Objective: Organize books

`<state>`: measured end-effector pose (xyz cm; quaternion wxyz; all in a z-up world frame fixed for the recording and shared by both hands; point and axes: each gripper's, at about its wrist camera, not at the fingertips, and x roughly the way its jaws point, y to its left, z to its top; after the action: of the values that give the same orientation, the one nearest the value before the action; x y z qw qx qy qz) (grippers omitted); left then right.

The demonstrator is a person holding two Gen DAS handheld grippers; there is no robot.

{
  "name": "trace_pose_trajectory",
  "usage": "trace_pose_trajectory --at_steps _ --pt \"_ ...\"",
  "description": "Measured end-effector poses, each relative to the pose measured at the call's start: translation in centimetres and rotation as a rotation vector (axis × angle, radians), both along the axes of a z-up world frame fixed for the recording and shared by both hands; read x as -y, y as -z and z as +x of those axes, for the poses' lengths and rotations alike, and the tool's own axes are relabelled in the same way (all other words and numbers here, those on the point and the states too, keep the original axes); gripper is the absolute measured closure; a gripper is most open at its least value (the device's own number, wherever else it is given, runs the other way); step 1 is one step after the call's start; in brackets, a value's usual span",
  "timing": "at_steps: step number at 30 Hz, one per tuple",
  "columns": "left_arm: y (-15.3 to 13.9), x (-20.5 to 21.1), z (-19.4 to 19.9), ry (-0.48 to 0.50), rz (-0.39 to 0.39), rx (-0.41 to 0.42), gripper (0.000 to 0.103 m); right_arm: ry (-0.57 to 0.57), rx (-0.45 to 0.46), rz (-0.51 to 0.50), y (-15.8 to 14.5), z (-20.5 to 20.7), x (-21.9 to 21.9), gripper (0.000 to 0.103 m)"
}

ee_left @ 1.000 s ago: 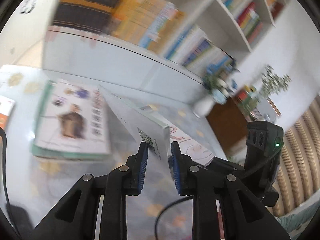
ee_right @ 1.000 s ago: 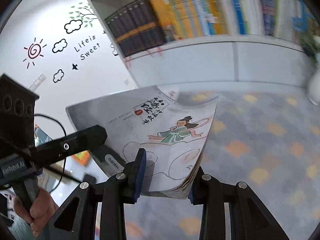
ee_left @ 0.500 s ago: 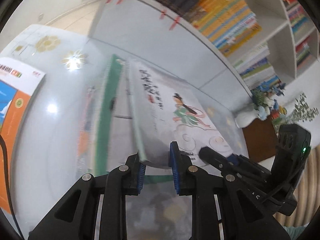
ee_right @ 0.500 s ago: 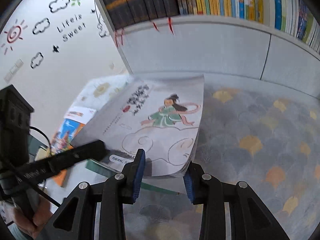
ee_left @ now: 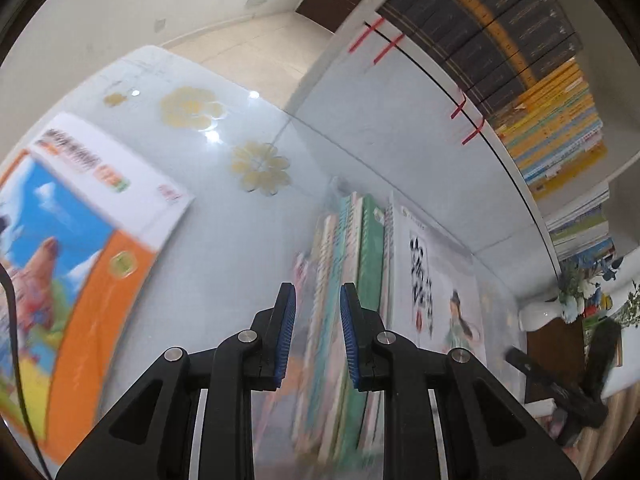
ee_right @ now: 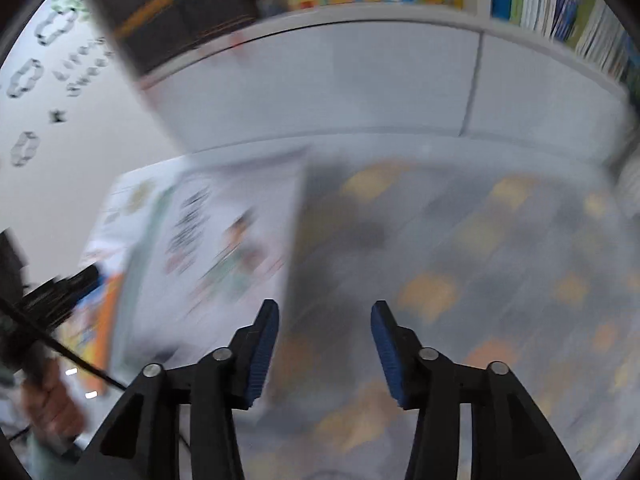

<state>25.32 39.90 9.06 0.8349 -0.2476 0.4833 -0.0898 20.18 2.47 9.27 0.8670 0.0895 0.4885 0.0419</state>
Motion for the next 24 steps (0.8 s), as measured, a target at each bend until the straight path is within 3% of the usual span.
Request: trace_pose_trajectory --at_steps 3,5,10,13,17,20,24 --pt "1.2 1.9 2.5 0.018 0.093 -0.067 0.084 -0.039 -0.126 -0.053 2.4 5.0 -0.6 0.056" --pt "1.6 2.2 2.9 0.009 0.126 -0.084 0.084 -0.064 -0.157 -0.113 3.3 7.1 -1.7 0.056" --pt "3.0 2.8 3.4 0.044 0.127 -0.151 0.086 -0.125 -0.159 -0.22 3.3 8.4 -4.3 0.058" --pt "2.6 3.5 3.1 0.051 0.176 -0.134 0.088 -0.15 -0.149 -0.256 2.9 8.1 -5.8 0.061" --pt "1.8 2.5 1.7 0.022 0.127 -0.13 0.087 -0.182 -0.142 -0.199 2.9 7.3 -6.0 0.066" --pt "0.0 1.7 -1.3 -0.014 0.132 -0.08 0.087 -0.16 -0.174 -0.033 3.0 5.7 -3.5 0.066" --pt "-3.2 3.9 -6.5 0.044 0.167 0.005 0.084 -0.123 -0.119 0.143 2.3 -0.6 1.2 0.063"
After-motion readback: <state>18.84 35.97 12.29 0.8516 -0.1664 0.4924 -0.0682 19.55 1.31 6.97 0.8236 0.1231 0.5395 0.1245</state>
